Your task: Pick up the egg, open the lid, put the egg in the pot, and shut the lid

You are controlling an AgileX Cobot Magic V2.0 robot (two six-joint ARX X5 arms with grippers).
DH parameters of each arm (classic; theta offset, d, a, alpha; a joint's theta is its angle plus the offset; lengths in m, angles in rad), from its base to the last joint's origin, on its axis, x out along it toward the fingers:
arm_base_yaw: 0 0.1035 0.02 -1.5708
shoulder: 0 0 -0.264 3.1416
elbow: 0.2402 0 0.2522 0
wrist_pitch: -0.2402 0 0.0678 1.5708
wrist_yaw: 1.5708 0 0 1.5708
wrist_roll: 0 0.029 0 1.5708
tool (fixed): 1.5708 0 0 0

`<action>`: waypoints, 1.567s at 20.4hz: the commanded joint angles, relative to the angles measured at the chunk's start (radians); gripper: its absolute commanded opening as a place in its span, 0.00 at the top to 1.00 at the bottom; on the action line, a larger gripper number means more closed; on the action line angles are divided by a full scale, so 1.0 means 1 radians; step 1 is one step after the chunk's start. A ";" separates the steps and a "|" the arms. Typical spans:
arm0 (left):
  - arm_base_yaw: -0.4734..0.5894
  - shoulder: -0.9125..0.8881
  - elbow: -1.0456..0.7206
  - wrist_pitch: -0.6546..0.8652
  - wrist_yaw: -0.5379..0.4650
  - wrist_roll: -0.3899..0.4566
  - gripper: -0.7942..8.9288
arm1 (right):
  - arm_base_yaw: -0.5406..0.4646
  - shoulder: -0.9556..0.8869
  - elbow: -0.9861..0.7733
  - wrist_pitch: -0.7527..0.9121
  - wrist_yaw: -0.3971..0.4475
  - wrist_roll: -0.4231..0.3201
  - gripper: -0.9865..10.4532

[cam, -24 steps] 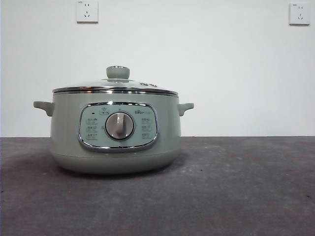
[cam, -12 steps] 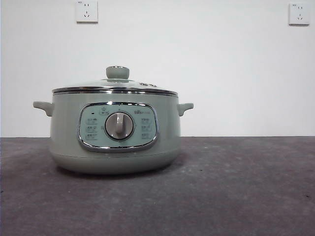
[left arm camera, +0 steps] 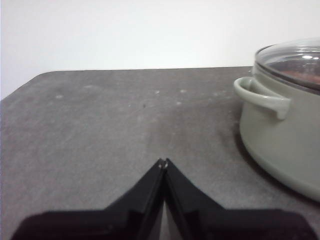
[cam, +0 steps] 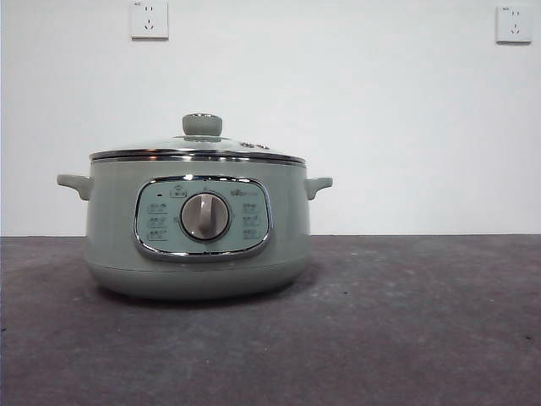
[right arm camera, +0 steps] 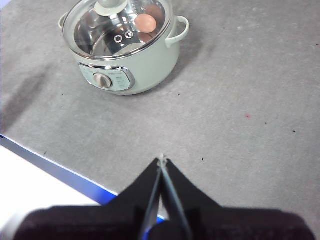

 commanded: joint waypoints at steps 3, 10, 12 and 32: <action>0.002 -0.001 -0.010 -0.030 0.026 -0.015 0.92 | 0.001 0.000 -0.009 -0.021 0.001 0.010 0.91; 0.002 0.024 -0.010 -0.029 0.026 -0.015 0.92 | 0.001 0.000 -0.009 -0.021 0.001 0.010 0.91; 0.002 0.031 -0.010 -0.030 0.026 -0.015 0.92 | 0.001 0.000 -0.009 -0.021 0.001 0.010 0.91; 0.002 0.059 -0.010 -0.030 0.026 -0.015 0.92 | -0.613 -0.483 -0.919 1.038 -0.038 -0.169 0.91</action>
